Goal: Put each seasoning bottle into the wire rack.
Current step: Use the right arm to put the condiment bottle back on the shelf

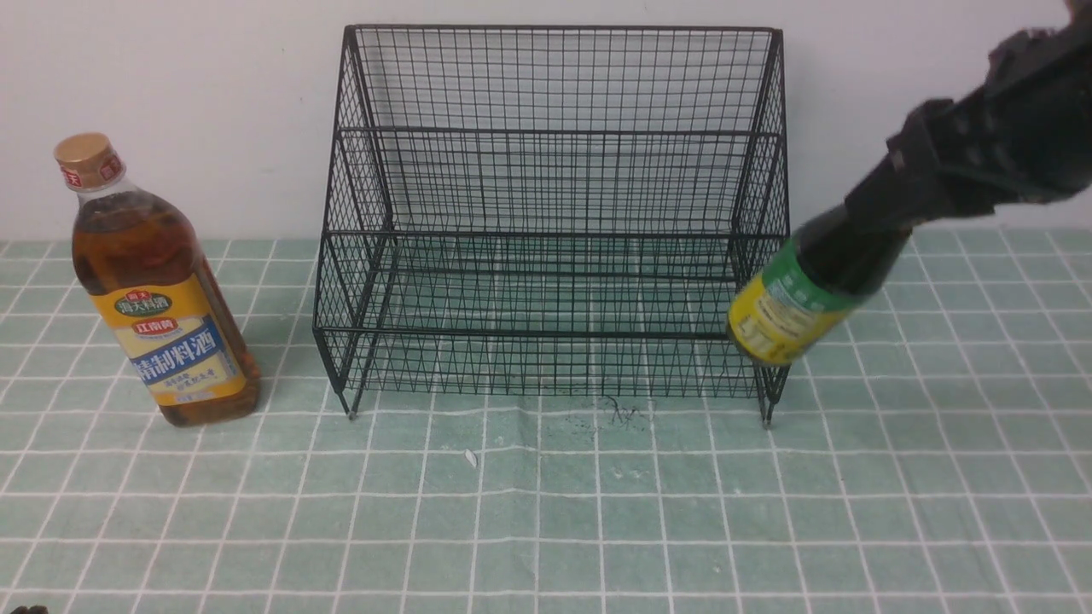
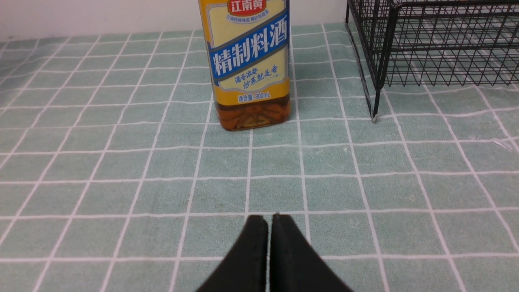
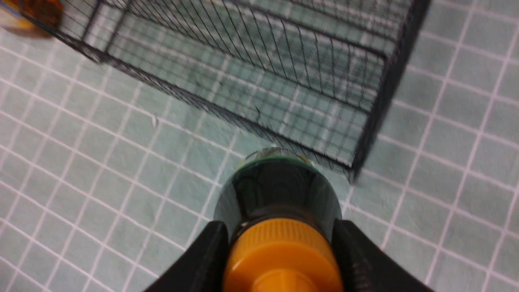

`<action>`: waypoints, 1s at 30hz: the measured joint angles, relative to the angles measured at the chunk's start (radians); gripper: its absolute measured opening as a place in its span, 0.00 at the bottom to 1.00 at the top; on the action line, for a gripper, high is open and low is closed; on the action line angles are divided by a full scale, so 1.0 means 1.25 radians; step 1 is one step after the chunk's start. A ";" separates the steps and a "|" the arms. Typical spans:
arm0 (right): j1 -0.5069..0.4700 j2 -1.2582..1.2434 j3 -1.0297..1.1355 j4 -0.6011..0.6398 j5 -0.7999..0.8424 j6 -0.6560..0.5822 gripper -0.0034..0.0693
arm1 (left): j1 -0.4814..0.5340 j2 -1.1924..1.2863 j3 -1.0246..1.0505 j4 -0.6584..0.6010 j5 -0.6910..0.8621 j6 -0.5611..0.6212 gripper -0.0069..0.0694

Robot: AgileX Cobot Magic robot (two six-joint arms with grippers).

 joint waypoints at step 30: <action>0.044 0.291 -0.123 -0.105 -0.060 -0.053 0.46 | 0.000 0.000 0.000 0.000 0.000 0.000 0.08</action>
